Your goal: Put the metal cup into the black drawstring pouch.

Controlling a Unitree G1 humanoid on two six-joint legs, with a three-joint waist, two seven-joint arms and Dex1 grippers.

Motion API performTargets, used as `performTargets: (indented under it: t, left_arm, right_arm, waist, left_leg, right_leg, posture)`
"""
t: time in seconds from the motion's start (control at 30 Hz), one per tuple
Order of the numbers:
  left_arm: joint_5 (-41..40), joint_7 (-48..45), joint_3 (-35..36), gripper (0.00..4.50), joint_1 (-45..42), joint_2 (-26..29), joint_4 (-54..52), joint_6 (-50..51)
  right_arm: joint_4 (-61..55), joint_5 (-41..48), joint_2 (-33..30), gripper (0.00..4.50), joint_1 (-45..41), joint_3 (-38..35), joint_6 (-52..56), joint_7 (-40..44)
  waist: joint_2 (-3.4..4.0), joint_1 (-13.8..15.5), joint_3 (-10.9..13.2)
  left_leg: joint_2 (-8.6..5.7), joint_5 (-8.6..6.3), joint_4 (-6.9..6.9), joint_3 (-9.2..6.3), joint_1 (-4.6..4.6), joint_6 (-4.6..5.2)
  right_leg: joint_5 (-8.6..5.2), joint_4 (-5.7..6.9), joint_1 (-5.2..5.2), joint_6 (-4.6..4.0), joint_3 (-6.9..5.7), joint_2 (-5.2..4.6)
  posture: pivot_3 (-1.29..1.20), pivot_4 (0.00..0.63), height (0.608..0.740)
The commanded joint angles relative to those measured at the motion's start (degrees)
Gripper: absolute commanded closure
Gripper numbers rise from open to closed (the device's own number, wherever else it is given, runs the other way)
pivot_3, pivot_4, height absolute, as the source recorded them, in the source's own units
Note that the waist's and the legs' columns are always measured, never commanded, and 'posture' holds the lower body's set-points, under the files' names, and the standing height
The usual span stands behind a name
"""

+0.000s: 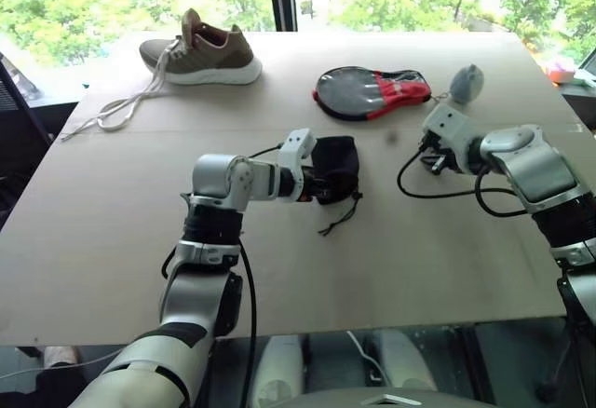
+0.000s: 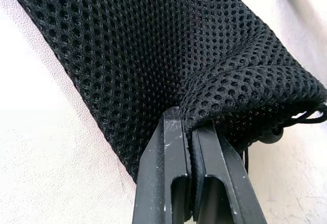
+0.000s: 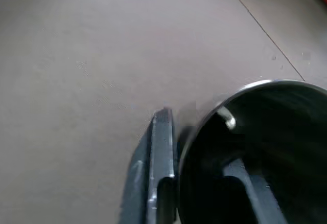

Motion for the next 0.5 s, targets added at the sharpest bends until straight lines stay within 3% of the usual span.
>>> performTargets:
  t: [0.03,0.13,0.27,0.37,0.5]
  left_arm:
    - [-0.4,0.9,0.8,4.5,0.3,-0.5,-1.0,0.6]
    - [-1.1,1.0,1.7,4.5,-0.8,-1.3,0.0,1.1]
    - [-1.6,1.2,2.7,4.5,-3.2,-2.5,2.2,1.4]
    - [-1.4,0.6,1.8,4.5,-5.4,-2.9,4.4,1.0]
    - [-2.1,-0.9,0.8,4.5,-7.0,-2.9,5.4,1.9]
  right_arm:
    - [-5.6,0.3,-2.4,4.45,2.2,-4.8,-3.5,1.3]
    - [-14.8,8.3,-1.6,4.45,10.6,-16.0,-3.1,1.6]
    - [-32.0,23.7,5.7,4.45,21.4,-29.3,8.6,-0.8]
    - [-43.1,30.4,13.1,4.45,30.8,-32.3,12.8,-5.9]
    - [-47.1,34.2,22.9,4.45,35.9,-30.9,13.5,-13.0]
  waist:
    - [0.0,0.0,0.0]
    - [0.0,0.8,0.0]
    - [0.01,1.0,0.0]
    - [0.01,1.1,0.0]
    - [0.02,0.8,0.0]
  left_leg:
    - [0.0,0.0,0.0,0.0,0.0,0.0]
    - [0.01,0.0,0.0,-0.09,-0.05,0.0]
    - [0.04,0.0,-0.01,-0.07,-0.07,-0.01]
    - [0.05,0.0,-0.02,-0.12,-0.04,-0.01]
    - [0.02,-0.01,0.09,-0.06,-0.03,0.01]
  right_leg:
    - [0.0,0.01,0.0,0.0,0.01,0.0]
    - [-0.01,-0.03,0.01,0.0,-0.13,0.0]
    - [0.0,-0.04,0.01,0.0,-0.1,-0.01]
    - [-0.01,0.01,0.02,0.0,-0.14,0.03]
    - [0.01,0.06,0.02,0.02,-0.05,0.03]
  posture:
    - [0.0,0.15,0.74]
    - [0.0,0.15,0.74]
    - [0.0,0.15,0.74]
    - [0.0,0.15,0.74]
    - [0.0,0.15,0.74]
